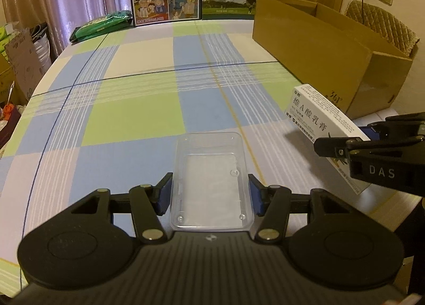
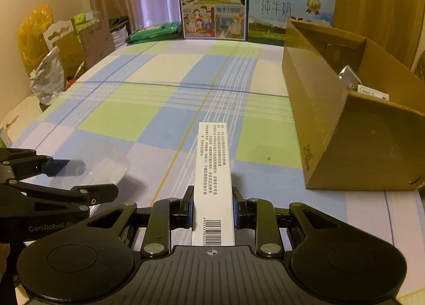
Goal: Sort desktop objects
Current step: 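Lift and carry the ointment box and clear container toward the cardboard box with both grippers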
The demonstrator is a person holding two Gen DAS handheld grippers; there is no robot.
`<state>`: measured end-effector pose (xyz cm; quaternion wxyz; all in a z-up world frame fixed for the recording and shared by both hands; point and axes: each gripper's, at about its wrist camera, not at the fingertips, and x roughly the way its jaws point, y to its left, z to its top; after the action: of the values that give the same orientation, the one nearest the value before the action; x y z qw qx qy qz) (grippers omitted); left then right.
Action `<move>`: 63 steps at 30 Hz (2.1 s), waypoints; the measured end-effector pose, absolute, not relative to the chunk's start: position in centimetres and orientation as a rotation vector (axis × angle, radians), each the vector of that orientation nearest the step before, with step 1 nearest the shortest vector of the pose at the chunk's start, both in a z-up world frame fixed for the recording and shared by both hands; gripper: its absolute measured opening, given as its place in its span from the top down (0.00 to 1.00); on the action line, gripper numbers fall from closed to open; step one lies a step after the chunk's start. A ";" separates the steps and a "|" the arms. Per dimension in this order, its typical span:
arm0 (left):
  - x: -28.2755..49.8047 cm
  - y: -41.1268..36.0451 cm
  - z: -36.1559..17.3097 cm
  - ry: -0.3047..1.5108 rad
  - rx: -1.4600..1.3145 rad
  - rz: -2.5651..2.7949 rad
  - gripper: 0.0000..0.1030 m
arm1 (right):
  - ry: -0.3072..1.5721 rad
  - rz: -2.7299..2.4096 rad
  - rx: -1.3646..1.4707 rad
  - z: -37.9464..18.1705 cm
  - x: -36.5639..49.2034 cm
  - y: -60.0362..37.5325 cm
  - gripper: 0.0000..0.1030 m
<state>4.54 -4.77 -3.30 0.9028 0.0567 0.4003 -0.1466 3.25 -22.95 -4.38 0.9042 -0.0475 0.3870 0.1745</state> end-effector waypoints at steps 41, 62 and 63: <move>3.7 -10.5 3.0 0.746 0.067 -0.431 0.50 | 0.663 0.273 0.029 3.2 0.8 -29.9 0.77; 5.9 -17.3 6.8 0.671 0.073 -0.553 0.50 | 0.609 0.163 0.067 6.8 3.3 -37.3 0.77; 6.0 -17.5 6.9 0.669 0.073 -0.556 0.50 | 0.607 0.159 0.067 6.9 3.4 -37.6 0.77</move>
<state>5.97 -17.55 6.94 0.9062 0.0353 0.3241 -0.2693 3.35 -37.61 6.90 0.9506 0.0328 0.2986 0.0782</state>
